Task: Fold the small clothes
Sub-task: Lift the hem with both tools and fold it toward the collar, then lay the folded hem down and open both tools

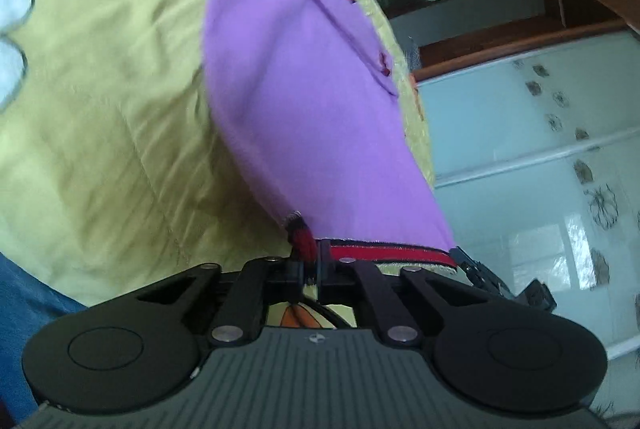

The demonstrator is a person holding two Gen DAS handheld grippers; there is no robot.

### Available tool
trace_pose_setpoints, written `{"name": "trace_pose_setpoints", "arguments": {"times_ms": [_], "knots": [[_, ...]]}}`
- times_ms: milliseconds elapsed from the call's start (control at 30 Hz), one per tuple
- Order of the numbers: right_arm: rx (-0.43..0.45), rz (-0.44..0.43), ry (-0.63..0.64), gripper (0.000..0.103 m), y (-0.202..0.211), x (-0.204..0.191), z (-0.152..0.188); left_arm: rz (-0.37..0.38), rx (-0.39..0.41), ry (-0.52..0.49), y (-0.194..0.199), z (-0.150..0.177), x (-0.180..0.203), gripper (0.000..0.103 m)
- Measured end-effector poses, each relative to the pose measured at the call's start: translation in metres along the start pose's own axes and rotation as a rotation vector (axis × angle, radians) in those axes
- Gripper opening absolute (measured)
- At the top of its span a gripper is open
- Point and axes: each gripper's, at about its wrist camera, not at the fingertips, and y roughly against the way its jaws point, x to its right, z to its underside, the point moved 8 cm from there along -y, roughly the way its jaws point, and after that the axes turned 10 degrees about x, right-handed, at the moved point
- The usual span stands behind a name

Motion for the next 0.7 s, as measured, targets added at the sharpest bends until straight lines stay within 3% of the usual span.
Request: {"name": "trace_pose_setpoints", "arguments": {"times_ms": [67, 133, 200, 300, 333, 367, 433, 533, 600, 700], "knots": [[-0.132, 0.046, 0.087, 0.004, -0.014, 0.008, 0.032, -0.064, -0.049, -0.01, 0.0, 0.008, -0.015, 0.003], [-0.205, 0.043, 0.035, 0.004, -0.022, 0.021, 0.056, -0.134, -0.102, -0.003, 0.0, 0.021, -0.037, 0.0], [-0.13, 0.061, 0.001, 0.005, -0.015, 0.028, 0.044, -0.141, -0.096, -0.004, 0.011, 0.021, -0.039, 0.0], [-0.024, 0.087, -0.031, 0.005, -0.019, 0.03, 0.014, -0.171, -0.029, -0.106, 0.031, -0.001, -0.015, 0.002], [0.003, 0.092, -0.036, 0.005, -0.029, 0.029, 0.006, -0.182, -0.002, -0.163, 0.033, -0.011, -0.002, 0.02], [0.004, 0.06, -0.049, 0.006, -0.043, 0.024, -0.002, -0.21, 0.03, -0.223, 0.03, -0.02, 0.01, 0.05], [-0.002, 0.018, -0.072, 0.01, -0.076, 0.013, -0.008, -0.241, 0.082, -0.32, 0.009, -0.034, 0.033, 0.078], [-0.061, -0.032, -0.066, 0.024, -0.116, -0.01, 0.0, -0.299, 0.075, -0.451, -0.044, -0.029, 0.049, 0.069], [-0.091, -0.041, -0.012, 0.028, -0.119, -0.019, 0.015, -0.423, 0.05, -0.565, -0.071, -0.013, 0.042, 0.053], [-0.105, -0.075, 0.01, 0.028, -0.094, -0.011, 0.031, -0.493, 0.078, -0.702, -0.064, 0.007, 0.035, 0.058]]}}
